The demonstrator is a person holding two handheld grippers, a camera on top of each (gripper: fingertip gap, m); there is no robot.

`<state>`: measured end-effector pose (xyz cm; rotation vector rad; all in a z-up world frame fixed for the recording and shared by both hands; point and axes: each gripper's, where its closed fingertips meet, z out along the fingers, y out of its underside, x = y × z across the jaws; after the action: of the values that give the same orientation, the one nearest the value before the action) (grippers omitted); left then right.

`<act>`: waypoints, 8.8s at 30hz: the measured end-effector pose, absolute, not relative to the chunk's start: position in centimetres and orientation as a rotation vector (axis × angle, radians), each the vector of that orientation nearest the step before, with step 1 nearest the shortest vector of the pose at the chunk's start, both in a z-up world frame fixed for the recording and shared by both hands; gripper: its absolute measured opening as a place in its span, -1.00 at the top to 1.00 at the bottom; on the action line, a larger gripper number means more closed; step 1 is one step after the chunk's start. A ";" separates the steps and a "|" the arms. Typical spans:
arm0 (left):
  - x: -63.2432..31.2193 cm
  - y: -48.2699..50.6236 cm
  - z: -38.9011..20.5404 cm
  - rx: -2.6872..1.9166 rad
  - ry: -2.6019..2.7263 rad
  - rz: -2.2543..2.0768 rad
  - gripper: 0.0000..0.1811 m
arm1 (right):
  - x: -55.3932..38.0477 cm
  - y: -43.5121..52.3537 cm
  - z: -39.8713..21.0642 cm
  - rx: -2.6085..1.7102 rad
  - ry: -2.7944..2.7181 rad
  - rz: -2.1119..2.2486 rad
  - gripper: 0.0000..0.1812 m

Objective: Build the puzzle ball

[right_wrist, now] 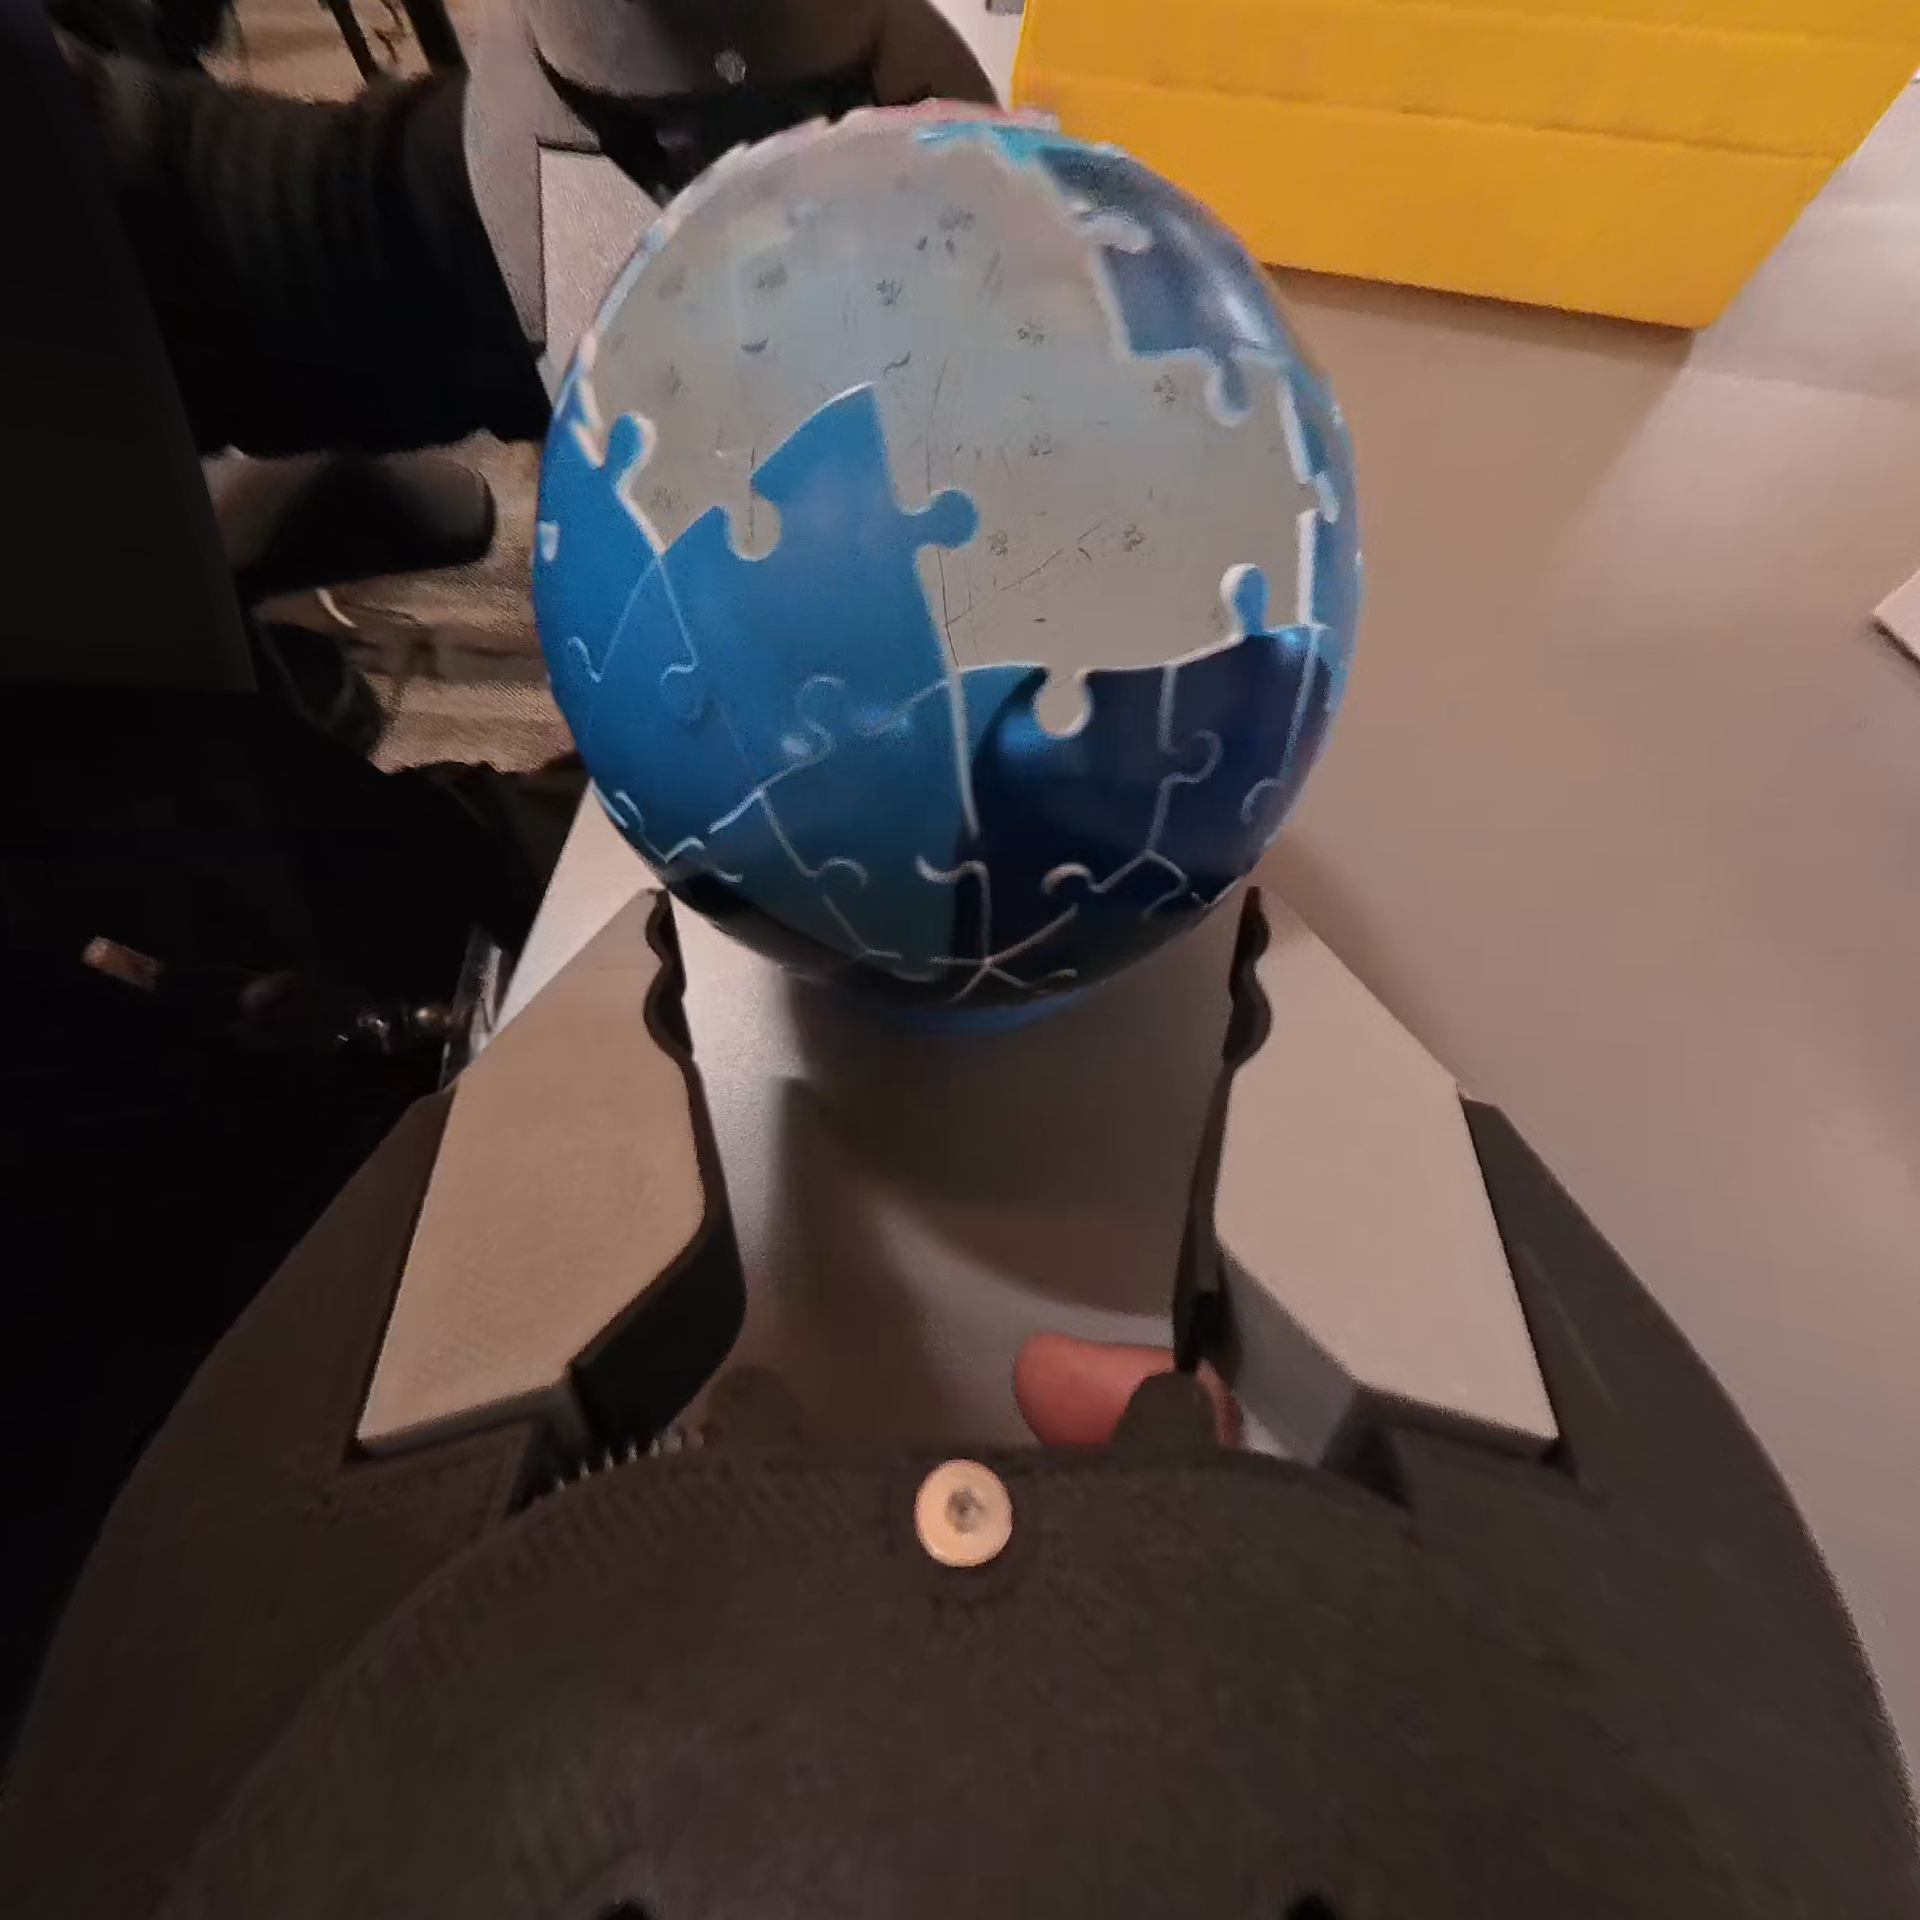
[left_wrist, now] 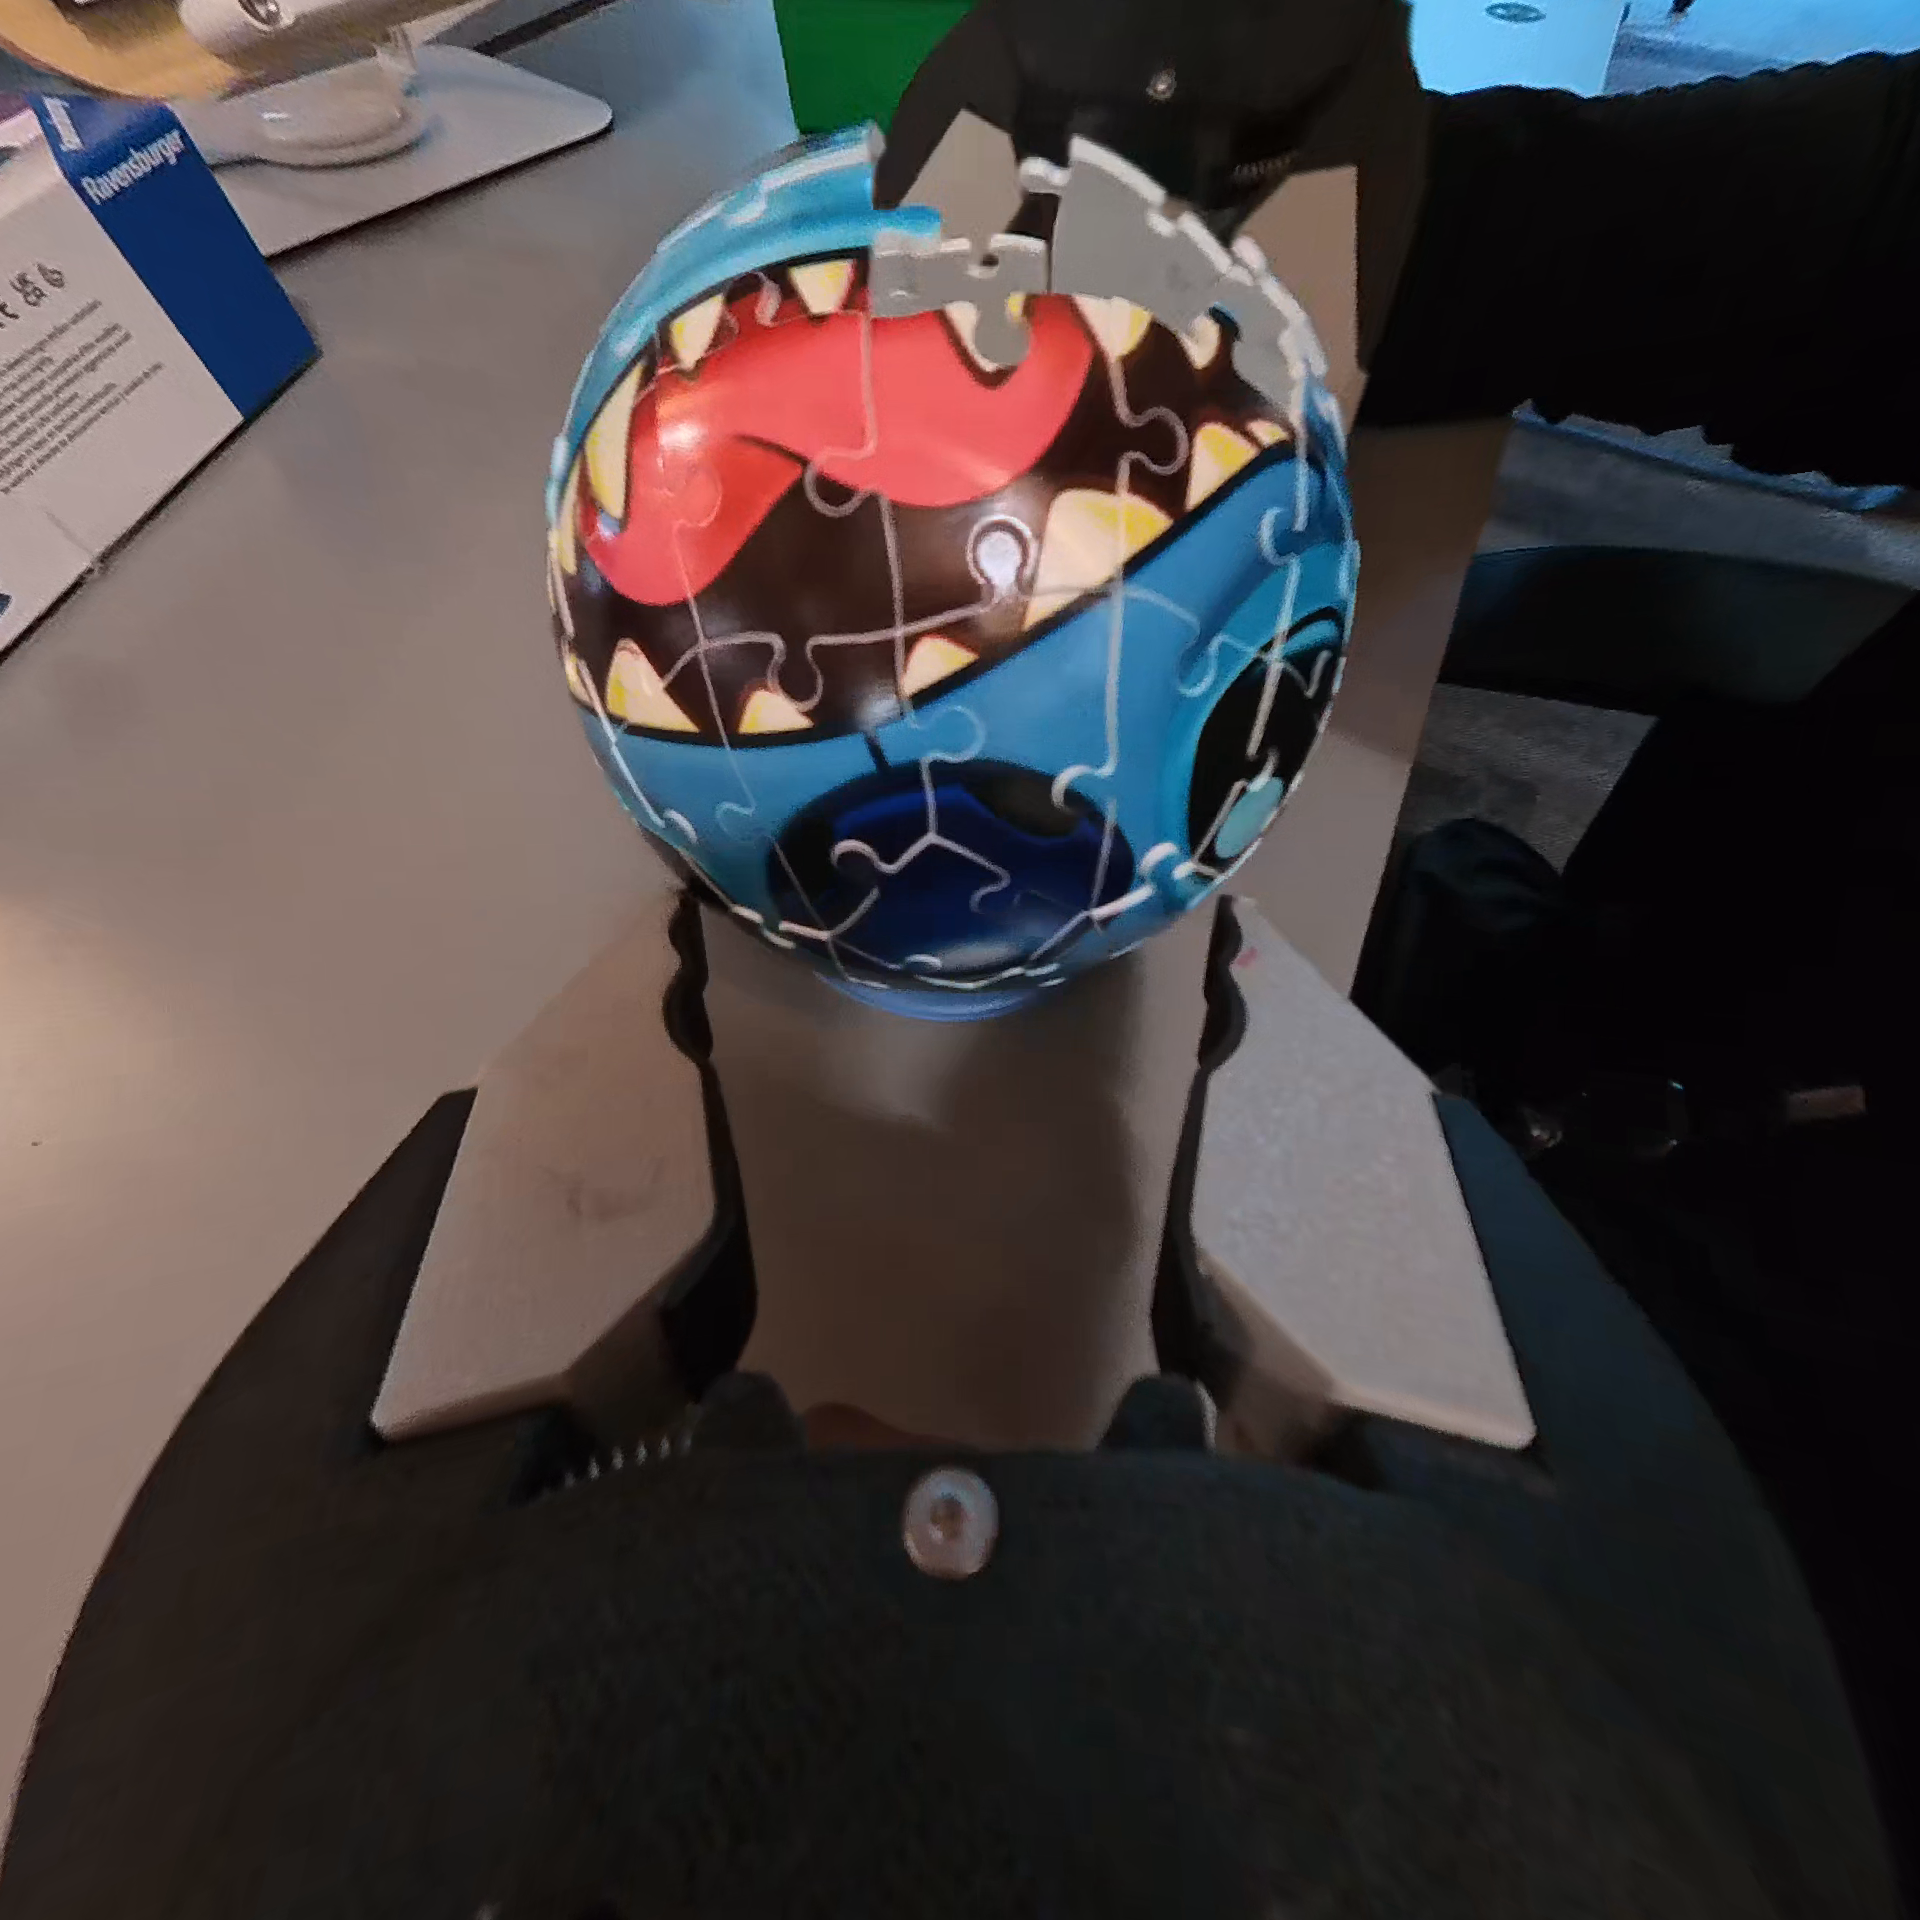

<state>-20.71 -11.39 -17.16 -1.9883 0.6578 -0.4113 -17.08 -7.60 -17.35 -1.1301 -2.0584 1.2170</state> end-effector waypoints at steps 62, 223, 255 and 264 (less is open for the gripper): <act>-56.5 -19.0 -19.4 -2.629 0.861 -0.149 0.51 | -12.4 13.6 -12.4 -1.560 -0.997 1.085 0.23; -56.9 -20.9 -12.3 -2.460 0.011 0.066 0.40 | -13.3 7.8 -11.1 -1.341 -1.239 1.404 0.30; -60.1 -21.3 -11.6 -2.530 0.000 0.085 0.45 | -13.3 7.3 -11.0 -1.317 -1.258 1.411 0.30; -61.3 -20.3 -18.1 -2.839 0.066 0.098 0.46 | -13.2 7.7 -10.9 -1.326 -1.233 1.430 0.29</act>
<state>-61.26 -20.26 -18.10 -2.8394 0.0662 0.0976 -13.20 7.66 -10.87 -1.3262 -1.2332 1.4303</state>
